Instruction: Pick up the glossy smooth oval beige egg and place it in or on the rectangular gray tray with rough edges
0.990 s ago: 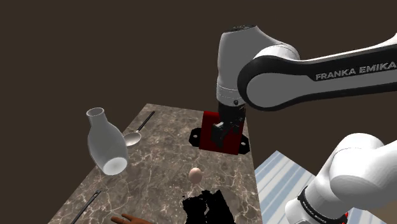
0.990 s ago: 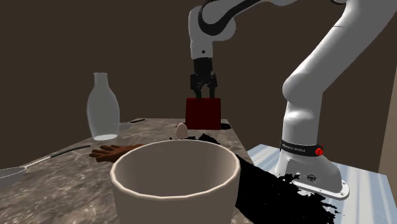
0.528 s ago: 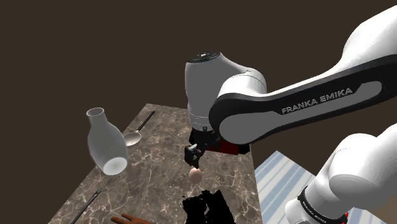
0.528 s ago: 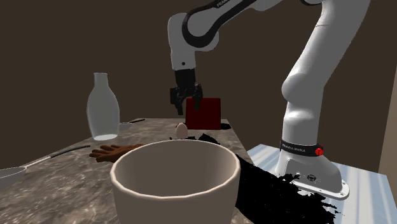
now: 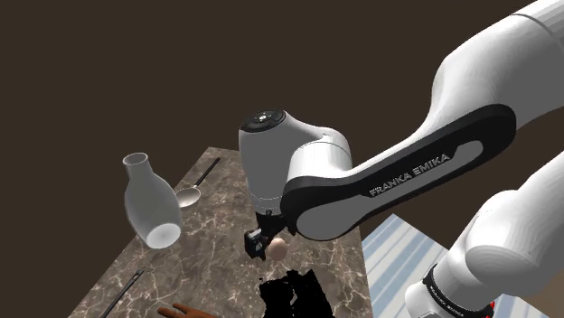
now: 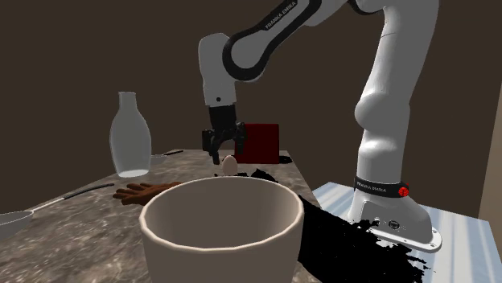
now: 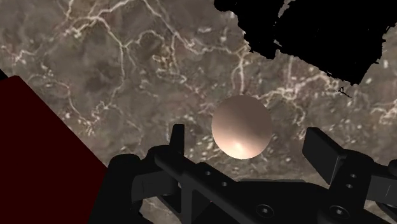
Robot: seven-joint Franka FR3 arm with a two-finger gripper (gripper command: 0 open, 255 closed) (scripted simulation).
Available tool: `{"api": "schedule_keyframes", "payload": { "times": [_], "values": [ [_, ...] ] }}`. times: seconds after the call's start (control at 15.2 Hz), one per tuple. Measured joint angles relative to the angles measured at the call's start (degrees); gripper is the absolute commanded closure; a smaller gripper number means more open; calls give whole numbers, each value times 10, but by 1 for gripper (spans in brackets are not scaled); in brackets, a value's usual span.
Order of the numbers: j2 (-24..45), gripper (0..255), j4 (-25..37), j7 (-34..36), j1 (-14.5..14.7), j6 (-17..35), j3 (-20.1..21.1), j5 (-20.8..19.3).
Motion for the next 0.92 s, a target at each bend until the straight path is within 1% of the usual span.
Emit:
{"api": "schedule_keyframes", "payload": {
  "times": [0.26, 0.66, 0.73, 0.92],
  "values": [
    [21, 0, -12, 13, -4, 28, 5, -16],
    [24, 0, -13, 15, -5, 32, 6, -18],
    [24, 255, -13, 15, -5, 32, 6, -18],
    [24, 255, -13, 15, -5, 32, 6, -18]
  ]
}}
